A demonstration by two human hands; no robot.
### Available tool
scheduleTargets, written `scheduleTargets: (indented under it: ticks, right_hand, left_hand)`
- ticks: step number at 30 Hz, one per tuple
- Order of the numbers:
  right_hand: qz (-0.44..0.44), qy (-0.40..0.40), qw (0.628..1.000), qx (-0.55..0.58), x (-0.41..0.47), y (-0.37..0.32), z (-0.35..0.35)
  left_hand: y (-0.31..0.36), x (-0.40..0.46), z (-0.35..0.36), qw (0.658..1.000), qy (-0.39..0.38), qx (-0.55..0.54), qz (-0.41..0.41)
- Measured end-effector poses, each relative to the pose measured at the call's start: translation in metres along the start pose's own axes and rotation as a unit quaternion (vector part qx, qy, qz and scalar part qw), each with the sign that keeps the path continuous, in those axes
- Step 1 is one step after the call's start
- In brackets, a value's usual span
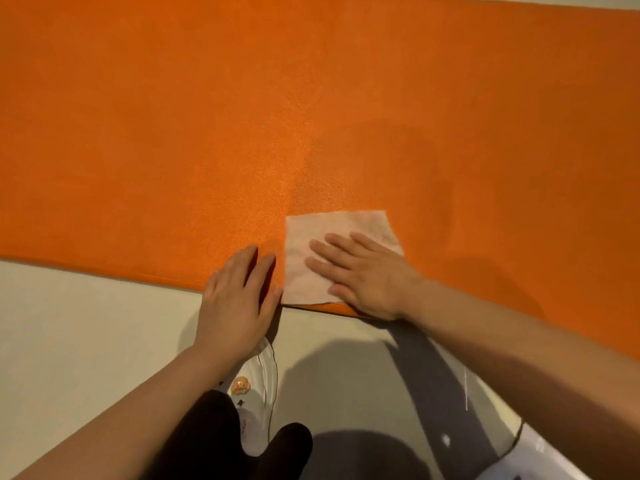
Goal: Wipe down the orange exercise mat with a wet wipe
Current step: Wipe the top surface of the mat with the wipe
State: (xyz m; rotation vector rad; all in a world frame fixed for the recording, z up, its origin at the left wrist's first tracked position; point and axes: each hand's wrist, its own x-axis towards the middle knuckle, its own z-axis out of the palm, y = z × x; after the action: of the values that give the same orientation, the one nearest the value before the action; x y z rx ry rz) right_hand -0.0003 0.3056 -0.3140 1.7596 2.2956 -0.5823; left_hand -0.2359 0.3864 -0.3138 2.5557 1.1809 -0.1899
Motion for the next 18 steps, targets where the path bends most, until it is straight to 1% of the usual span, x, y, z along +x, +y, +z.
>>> scheduleTargets:
  ticks: [2, 4, 6, 9, 11, 14, 17, 18]
  right_hand:
    - [0.052, 0.013, 0.999, 0.002, -0.037, 0.03, 0.015]
    - [0.1, 0.007, 0.995, -0.006, -0.086, 0.056, 0.034]
    - [0.112, 0.014, 0.994, -0.008, -0.123, 0.063, 0.047]
    - [0.108, 0.013, 0.994, -0.019, -0.137, 0.053, 0.057]
    - [0.077, 0.014, 0.997, -0.017, -0.121, 0.046, 0.051]
    - [-0.002, 0.0, 0.999, -0.035, -0.07, 0.035, 0.037]
    - [-0.055, 0.018, 0.998, -0.032, 0.0, -0.002, 0.018]
    - [-0.056, 0.02, 0.998, -0.03, 0.019, -0.017, 0.011]
  left_hand:
    - [0.001, 0.001, 0.0, 1.0, 0.012, -0.006, 0.0]
    - [-0.001, -0.005, 0.0, 0.999, 0.027, 0.0, 0.017]
    - [-0.006, -0.019, -0.002, 0.999, 0.043, 0.011, 0.025]
    - [-0.01, -0.03, -0.001, 0.999, 0.043, -0.016, -0.02]
    - [-0.008, -0.027, 0.002, 0.999, 0.034, -0.019, -0.02]
    - [-0.007, -0.023, 0.005, 0.999, 0.029, -0.016, 0.002]
    - [-0.009, -0.022, 0.007, 0.999, 0.031, -0.012, -0.002]
    - [-0.008, -0.022, 0.006, 0.999, 0.032, -0.008, -0.004]
